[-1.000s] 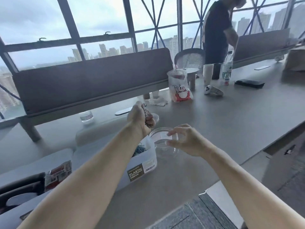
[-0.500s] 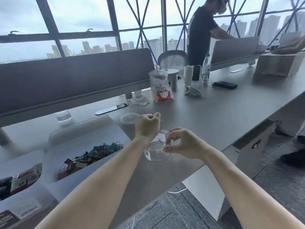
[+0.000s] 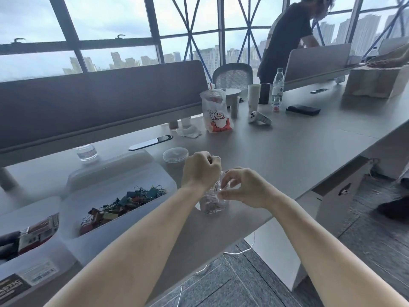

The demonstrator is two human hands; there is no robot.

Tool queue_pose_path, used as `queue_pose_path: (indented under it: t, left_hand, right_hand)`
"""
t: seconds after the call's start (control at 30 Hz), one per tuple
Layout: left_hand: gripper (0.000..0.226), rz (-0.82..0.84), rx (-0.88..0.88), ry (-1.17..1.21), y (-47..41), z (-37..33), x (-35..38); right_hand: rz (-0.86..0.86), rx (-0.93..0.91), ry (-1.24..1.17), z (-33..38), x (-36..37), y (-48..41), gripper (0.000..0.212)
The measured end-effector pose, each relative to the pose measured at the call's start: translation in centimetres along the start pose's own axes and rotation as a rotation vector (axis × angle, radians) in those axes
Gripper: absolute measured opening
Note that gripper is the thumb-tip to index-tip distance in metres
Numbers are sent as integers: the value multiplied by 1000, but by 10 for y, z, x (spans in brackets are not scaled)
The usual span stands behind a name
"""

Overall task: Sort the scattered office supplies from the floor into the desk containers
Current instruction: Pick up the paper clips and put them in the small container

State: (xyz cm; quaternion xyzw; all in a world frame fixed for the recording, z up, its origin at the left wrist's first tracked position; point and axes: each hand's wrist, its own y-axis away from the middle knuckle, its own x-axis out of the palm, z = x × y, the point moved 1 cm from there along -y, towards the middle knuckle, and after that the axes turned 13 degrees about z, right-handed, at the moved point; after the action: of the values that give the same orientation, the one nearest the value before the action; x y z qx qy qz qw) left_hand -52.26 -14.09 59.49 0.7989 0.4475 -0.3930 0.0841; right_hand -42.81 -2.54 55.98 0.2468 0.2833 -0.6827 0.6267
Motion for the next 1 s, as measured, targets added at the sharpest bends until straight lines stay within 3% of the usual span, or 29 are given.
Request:
queue_pose_path:
  t: [0.43,0.67,0.8,1.0]
  left_hand:
    - [19,107,107,-103,7,8,-1]
    - [40,193,206,-222,10,13,-5]
    - [45,224,223,-207,13,14,-8]
    - [33,242,237,-221,13,15,-10]
  right_hand:
    - [-2,34,-15,-2,0,2,25]
    - [-11,33,-22,-3,1,4,25]
    - [-31,61,-39,-8,0,3,38]
    - [-34,80,-37,-8,-1,6,58]
